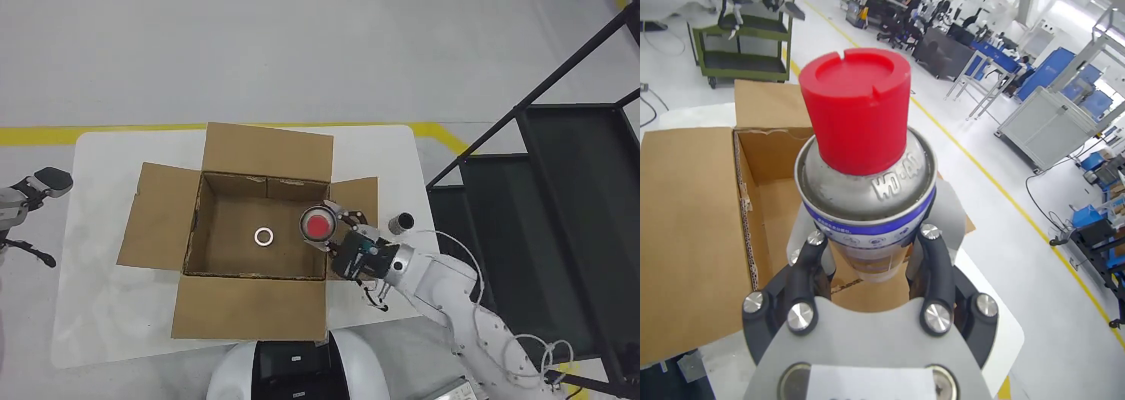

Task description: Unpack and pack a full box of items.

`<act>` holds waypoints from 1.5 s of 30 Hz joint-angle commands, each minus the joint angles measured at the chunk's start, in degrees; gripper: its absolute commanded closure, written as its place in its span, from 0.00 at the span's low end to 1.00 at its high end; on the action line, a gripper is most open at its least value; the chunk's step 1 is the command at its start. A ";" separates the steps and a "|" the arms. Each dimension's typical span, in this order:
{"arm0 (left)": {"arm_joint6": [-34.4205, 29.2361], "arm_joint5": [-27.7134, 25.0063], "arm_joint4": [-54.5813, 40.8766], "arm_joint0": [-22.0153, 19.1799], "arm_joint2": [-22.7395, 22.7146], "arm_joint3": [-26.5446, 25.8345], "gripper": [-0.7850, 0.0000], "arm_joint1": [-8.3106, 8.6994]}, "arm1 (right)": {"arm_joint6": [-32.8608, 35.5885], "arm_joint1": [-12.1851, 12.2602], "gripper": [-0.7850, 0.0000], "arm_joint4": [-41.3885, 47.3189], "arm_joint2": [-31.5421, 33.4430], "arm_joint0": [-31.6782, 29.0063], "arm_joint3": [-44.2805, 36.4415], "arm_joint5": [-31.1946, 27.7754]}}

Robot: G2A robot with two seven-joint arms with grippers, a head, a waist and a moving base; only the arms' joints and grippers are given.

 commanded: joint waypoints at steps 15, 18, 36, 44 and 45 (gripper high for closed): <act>0.00 0.00 0.00 0.00 0.00 0.00 0.00 0.00 | 22.08 -6.60 0.79 -6.76 -23.98 19.78 18.43 10.23; 0.00 0.00 0.00 0.00 0.00 0.00 0.00 0.00 | 24.84 -8.12 0.00 -2.86 -26.15 22.23 21.16 11.00; 0.00 0.00 0.00 0.00 0.00 0.00 0.00 0.00 | 18.80 -7.08 0.00 22.08 -13.61 15.51 11.03 -0.44; 0.00 0.00 0.00 0.00 0.00 0.00 0.00 0.00 | 6.73 -3.50 0.00 26.25 8.92 -1.24 -0.07 -1.71; 0.00 0.00 0.00 0.00 0.00 0.00 0.00 0.00 | 5.10 -3.23 0.00 26.61 11.71 -3.22 -0.49 -1.62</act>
